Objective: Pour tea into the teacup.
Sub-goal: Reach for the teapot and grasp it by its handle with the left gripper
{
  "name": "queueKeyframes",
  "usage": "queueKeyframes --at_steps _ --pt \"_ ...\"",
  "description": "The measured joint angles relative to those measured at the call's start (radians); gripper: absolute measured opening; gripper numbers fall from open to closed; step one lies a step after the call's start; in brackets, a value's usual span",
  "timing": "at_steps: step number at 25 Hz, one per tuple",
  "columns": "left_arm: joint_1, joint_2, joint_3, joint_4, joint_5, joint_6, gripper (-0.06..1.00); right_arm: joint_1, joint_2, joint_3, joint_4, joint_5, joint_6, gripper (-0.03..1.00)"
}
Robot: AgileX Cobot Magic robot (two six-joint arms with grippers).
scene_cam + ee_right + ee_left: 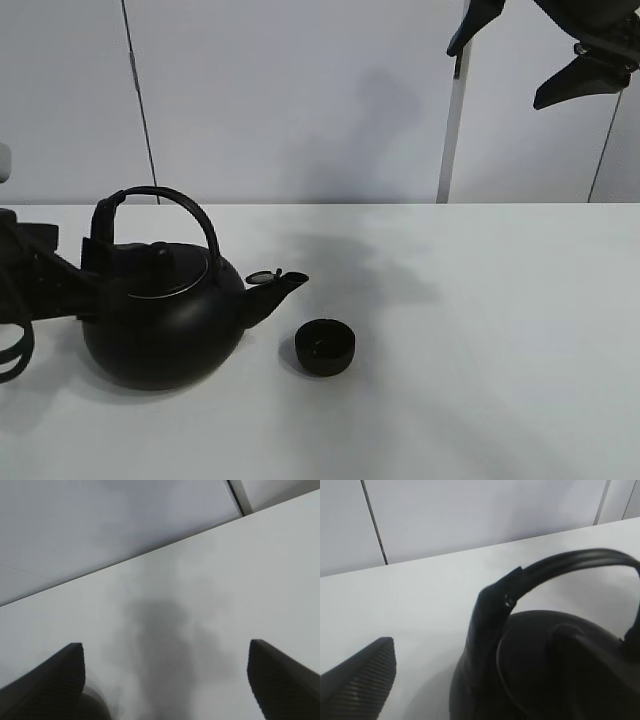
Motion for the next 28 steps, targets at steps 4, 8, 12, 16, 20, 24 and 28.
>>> queueKeyframes --at_steps 4,8,12,16,20,24,28 --pt "0.0 0.003 0.03 0.0 0.0 0.0 0.65 0.0 0.0 0.0 0.0 0.0 0.0 0.61" --pt "0.0 0.003 0.036 0.0 -0.006 -0.002 0.65 0.0 0.0 0.0 0.0 0.0 0.0 0.61" --pt "0.0 0.003 0.037 0.005 -0.007 -0.004 0.65 0.0 0.0 0.0 0.0 0.0 0.0 0.61" --pt "0.0 0.003 0.036 0.01 -0.006 -0.004 0.62 0.0 0.0 0.0 0.0 0.001 0.0 0.61" --pt "0.0 0.003 0.027 0.016 -0.002 -0.004 0.6 0.0 0.0 0.0 0.0 0.001 0.0 0.61" --pt "0.0 0.003 0.014 0.016 0.002 -0.004 0.6 0.0 0.0 0.0 0.0 0.001 0.0 0.61" --pt "0.0 0.003 0.001 0.016 0.003 -0.007 0.6 0.0 0.0 0.0 0.0 0.001 0.0 0.61"
